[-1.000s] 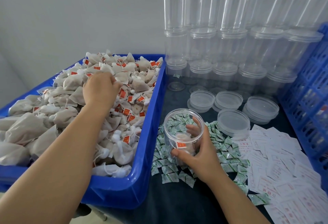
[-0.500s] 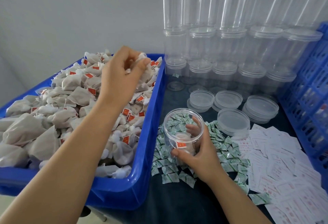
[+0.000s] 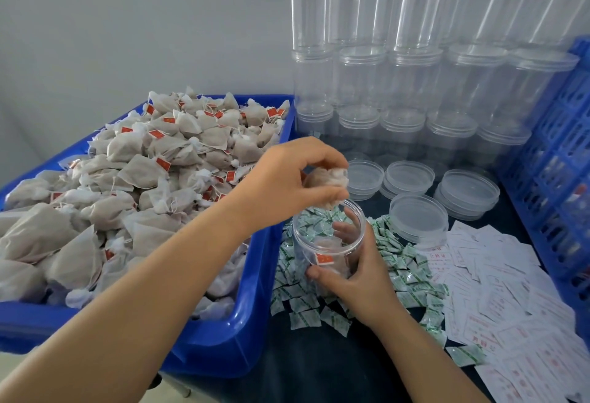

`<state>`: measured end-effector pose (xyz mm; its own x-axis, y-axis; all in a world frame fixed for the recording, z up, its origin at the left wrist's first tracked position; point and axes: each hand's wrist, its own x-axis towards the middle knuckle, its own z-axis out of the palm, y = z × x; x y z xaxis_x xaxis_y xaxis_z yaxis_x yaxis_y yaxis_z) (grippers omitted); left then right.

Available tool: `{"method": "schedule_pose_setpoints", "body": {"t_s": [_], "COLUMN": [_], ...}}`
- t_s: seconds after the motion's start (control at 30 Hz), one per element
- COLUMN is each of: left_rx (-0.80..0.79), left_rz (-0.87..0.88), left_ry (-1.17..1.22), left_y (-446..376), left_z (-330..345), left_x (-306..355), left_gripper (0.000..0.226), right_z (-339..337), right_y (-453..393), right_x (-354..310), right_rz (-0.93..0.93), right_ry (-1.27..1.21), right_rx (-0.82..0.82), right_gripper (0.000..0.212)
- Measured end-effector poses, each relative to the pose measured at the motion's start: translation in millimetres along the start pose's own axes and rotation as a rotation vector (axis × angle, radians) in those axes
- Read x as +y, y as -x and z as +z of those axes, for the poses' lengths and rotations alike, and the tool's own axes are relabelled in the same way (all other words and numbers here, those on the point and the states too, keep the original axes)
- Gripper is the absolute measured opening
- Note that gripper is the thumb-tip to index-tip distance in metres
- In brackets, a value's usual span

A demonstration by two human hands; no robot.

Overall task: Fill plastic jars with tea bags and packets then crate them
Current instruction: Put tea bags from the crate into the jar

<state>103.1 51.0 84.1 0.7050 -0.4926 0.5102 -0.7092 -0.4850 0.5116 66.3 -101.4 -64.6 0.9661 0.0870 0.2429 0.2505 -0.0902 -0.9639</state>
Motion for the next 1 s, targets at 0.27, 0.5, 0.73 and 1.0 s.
{"method": "schedule_pose_setpoints", "body": {"t_s": [0.27, 0.5, 0.73, 1.0], "left_rx": [-0.231, -0.317, -0.426, -0.457], "left_rz": [0.015, -0.009, 0.026, -0.001], "left_ry": [-0.113, -0.149, -0.191, -0.137], "left_y": [1.7, 3.4, 2.6, 2.3], "left_z": [0.3, 10.1, 16.9, 18.2], "left_x": [-1.0, 0.9, 3.6, 3.3], "left_gripper": [0.026, 0.028, 0.021, 0.017], "right_z": [1.2, 1.5, 1.7, 1.3], "right_y": [-2.4, -3.4, -3.4, -4.3], "right_x": [-2.7, -2.3, 2.6, 0.3], "right_rz": [-0.061, -0.083, -0.062, -0.084], "right_ry": [-0.058, -0.079, -0.106, -0.086], "right_rx": [-0.024, -0.008, -0.018, -0.015], "right_gripper": [0.086, 0.085, 0.094, 0.088]}}
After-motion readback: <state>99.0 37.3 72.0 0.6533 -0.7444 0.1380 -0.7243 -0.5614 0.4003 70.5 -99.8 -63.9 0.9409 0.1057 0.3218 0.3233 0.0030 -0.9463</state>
